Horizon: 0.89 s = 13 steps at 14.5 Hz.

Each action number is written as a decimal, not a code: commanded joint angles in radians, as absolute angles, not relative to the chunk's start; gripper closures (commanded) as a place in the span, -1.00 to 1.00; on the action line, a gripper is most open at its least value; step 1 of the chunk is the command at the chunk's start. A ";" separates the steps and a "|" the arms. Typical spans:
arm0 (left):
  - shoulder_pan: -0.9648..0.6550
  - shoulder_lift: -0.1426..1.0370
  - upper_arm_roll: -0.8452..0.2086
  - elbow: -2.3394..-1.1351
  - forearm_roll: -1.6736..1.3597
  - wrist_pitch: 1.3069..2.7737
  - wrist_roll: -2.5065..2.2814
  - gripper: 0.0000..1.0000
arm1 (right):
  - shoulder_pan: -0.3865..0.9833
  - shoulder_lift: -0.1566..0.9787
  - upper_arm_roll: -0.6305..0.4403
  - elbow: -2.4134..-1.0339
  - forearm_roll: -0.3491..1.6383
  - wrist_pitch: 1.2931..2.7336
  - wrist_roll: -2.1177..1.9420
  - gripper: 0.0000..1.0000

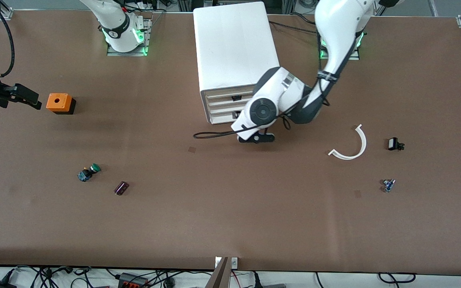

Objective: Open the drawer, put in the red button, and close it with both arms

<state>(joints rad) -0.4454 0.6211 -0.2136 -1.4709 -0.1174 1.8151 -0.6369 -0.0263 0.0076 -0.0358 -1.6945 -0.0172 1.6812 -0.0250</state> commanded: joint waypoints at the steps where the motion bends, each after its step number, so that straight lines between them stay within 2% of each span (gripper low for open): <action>1: -0.332 0.529 -0.221 -1.463 -0.067 1.793 -0.563 -1.00 | -0.034 -0.009 -0.028 -1.718 -0.023 1.710 -0.035 -1.00; 5: -0.188 0.430 -0.219 -1.437 -0.066 1.775 -0.407 -1.00 | -0.034 -0.009 -0.028 -1.718 -0.020 1.709 -0.037 -1.00; 11: 0.018 0.292 -0.216 -1.433 -0.067 1.579 -0.067 -1.00 | -0.034 -0.011 -0.026 -1.710 -0.020 1.712 -0.043 -1.00; 13: 0.020 0.227 -0.135 -1.443 -0.068 1.554 0.016 -1.00 | -0.034 -0.015 -0.026 -1.709 -0.021 1.706 -0.044 -1.00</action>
<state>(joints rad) 0.0195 0.3051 -0.1904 -1.4180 -0.0825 1.5881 -0.0692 -0.0263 0.0069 -0.0353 -1.6974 -0.0171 1.7035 -0.0256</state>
